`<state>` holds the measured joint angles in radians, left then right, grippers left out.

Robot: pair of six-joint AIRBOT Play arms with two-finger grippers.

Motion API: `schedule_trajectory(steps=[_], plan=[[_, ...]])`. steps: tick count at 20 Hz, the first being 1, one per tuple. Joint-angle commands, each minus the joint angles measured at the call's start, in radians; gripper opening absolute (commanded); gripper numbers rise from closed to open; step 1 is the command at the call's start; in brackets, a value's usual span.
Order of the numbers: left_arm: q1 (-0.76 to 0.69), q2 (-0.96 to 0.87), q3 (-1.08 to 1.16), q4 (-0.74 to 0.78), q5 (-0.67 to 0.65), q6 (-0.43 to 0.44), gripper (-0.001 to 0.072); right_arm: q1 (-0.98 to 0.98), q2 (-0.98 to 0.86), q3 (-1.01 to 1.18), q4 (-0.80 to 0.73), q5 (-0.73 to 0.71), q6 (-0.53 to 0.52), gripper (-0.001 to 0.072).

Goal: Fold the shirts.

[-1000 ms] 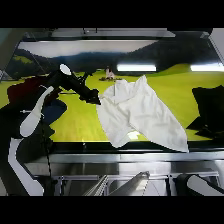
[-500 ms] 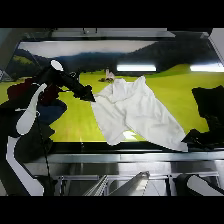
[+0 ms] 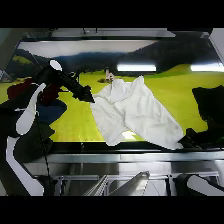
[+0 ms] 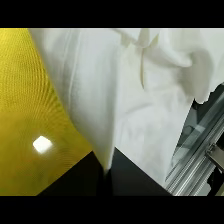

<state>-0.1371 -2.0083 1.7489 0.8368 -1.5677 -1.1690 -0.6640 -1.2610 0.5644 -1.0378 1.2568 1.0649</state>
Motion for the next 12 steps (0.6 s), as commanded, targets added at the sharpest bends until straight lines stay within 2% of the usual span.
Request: schedule_trajectory(steps=[1,3,5,8,10,12], plan=[[0.002,0.003,0.001,-0.011,-0.015,0.001,0.0021,0.001,-0.009,0.004,0.28,0.066,-0.098,0.0016],[0.015,0.019,0.001,-0.119,-0.039,0.003,0.0021,0.001,-0.008,0.018,0.515,0.152,-0.197,0.0016],[0.05,0.059,0.002,-0.307,-0.065,0.031,0.0021,0.001,0.01,0.061,0.743,0.251,-0.274,0.0016],[0.129,0.175,0.002,-0.689,-0.163,0.152,0.002,0.001,0.113,0.199,1.078,0.349,-0.331,0.0016],[0.188,0.275,0.001,-1.008,-0.215,0.183,0.0021,-0.01,0.224,0.322,1.315,0.293,-0.36,0.0016],[0.255,0.38,0.001,-1.313,-0.2,0.187,0.0021,-0.042,0.331,0.452,1.475,0.096,-0.363,0.0016]])
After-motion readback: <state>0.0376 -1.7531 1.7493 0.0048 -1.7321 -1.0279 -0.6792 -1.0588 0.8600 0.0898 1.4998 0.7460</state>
